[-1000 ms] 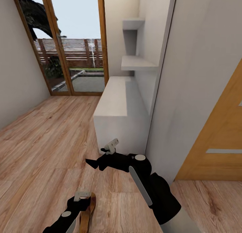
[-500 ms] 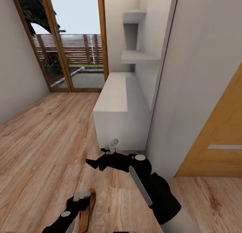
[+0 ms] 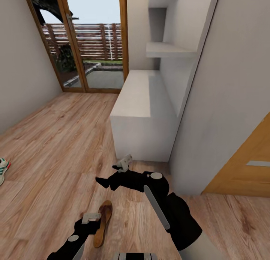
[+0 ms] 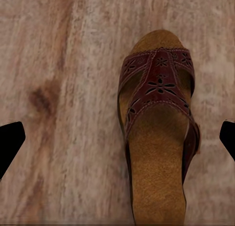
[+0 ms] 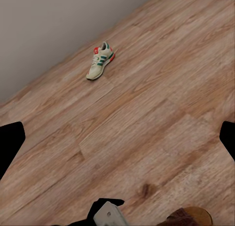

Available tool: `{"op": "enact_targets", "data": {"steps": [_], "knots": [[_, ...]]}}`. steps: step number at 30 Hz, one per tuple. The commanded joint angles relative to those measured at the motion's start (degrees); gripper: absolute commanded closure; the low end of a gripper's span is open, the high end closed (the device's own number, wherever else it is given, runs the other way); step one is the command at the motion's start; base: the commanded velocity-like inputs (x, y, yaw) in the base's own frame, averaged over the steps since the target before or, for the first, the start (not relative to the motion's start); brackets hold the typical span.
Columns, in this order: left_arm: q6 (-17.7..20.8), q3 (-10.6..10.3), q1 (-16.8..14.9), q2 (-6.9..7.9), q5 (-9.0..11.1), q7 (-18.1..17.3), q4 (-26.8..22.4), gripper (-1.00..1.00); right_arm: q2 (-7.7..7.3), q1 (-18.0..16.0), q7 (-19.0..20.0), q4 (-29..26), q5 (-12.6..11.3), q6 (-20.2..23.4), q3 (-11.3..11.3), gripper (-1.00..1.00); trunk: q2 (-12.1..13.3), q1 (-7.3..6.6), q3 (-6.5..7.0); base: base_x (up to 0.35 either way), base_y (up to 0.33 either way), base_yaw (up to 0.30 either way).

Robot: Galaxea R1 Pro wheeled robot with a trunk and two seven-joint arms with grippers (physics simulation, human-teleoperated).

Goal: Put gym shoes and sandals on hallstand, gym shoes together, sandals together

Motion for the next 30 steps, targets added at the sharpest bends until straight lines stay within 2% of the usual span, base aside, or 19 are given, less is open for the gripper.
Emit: {"op": "enact_targets", "data": {"steps": [1,9,25,30], "knots": [[-0.19,-0.01,-0.03,-0.01,-0.17,0.24,0.05,-1.0,0.01,-0.03,-0.01,-0.04,-0.32,0.4,-0.03,-1.0,-0.03,0.01,-0.29,0.0,0.0,0.059],[-0.38,-0.08,-0.28,-0.01,-0.41,0.24,-0.03,-1.0,0.01,0.0,-0.01,0.0,-0.3,0.4,-0.02,-1.0,-0.14,0.22,-2.16,0.0,0.0,0.022],[-0.54,-0.45,-0.35,-0.15,-0.6,0.24,-0.12,-1.0,0.01,-0.01,-0.01,-0.04,-0.31,0.33,-0.11,-1.0,-0.14,0.22,-3.02,0.0,0.0,0.032],[-0.52,-0.51,-0.44,-0.22,-0.61,0.24,-0.19,-1.0,0.01,-0.02,-0.01,-0.04,-0.31,0.32,-0.11,-1.0,-0.21,0.35,-4.41,0.0,0.0,0.045]]}}
